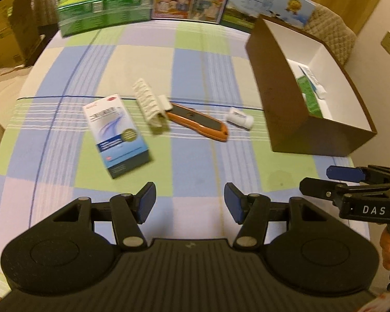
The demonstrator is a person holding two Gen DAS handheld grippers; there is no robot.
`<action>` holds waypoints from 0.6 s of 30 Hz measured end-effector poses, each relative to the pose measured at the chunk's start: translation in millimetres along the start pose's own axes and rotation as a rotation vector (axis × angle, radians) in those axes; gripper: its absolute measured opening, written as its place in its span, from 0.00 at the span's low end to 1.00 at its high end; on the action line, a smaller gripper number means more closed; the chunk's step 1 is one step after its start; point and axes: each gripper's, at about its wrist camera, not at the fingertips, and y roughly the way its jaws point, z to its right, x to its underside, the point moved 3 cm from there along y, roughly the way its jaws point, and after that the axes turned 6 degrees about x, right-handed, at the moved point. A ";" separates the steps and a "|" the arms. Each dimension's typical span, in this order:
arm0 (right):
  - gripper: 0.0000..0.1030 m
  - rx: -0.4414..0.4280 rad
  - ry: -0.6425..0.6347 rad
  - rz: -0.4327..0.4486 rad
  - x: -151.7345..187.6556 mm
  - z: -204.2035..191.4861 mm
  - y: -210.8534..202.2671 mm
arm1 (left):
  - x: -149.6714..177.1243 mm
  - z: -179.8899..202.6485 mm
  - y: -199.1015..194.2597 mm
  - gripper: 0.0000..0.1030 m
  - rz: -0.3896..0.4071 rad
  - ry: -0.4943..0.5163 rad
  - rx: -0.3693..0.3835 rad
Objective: Organize rigid objects
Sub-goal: 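Withdraw both grippers from the box back over the table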
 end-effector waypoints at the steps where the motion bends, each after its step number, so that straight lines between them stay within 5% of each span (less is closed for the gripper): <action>1: 0.69 0.001 0.000 -0.002 -0.3 -1.5 2.7 | 0.2 -3.6 -0.6 0.53 0.002 -0.006 -0.007; 18: 0.69 0.018 0.003 -0.038 -13.0 -21.7 39.3 | -6.2 -58.3 23.6 0.53 -0.032 -0.098 -0.096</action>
